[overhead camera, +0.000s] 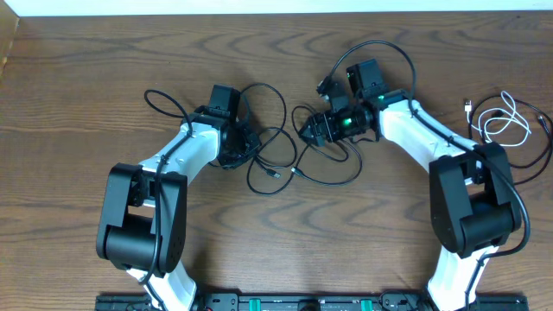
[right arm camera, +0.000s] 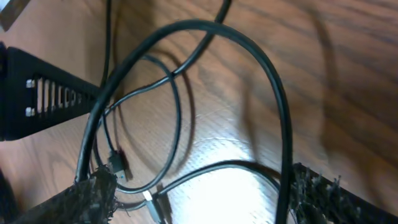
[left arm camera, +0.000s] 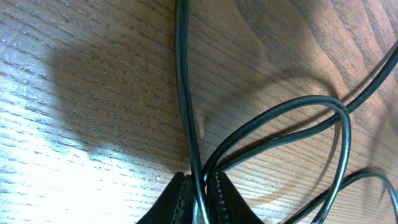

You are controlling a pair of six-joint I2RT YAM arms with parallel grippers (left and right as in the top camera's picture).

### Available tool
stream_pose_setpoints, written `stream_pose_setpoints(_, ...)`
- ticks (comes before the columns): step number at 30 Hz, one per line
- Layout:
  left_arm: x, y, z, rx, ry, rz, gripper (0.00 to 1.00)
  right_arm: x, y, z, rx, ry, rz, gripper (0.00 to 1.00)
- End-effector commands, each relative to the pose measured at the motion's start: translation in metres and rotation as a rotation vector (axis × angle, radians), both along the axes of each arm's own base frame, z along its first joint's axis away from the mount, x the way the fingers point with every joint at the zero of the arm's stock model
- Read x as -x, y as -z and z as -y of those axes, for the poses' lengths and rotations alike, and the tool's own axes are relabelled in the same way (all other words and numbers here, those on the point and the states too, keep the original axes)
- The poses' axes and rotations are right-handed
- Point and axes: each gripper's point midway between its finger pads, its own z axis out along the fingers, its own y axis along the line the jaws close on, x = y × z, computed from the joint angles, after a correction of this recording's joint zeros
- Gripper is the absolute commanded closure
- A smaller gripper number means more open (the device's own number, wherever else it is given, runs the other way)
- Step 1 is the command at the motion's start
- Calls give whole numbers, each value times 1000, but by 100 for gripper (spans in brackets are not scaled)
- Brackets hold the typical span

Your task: Untangle cables

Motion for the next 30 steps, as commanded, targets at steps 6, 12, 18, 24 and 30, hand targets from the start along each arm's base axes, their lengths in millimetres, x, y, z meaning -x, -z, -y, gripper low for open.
stream_pose_setpoints(6, 2, 6, -1, -14, 2, -14, 86, 12, -1, -23, -12, -62, 14, 6)
stream_pose_setpoints(12, 2, 6, -1, -13, 2, -15, 87, 10, 7, -28, 82, -57, 68, 11)
stream_pose_setpoints(18, 2, 6, -1, -13, 2, -15, 86, 9, 19, -28, 247, -40, 147, 27)
stream_pose_setpoints(24, 2, 6, -1, -13, 2, -15, 87, 7, 22, -30, 332, -30, 205, 35)
stream_pose_setpoints(30, 2, 6, 0, -7, 4, -17, 86, 2, 27, -35, 351, -27, 239, 47)
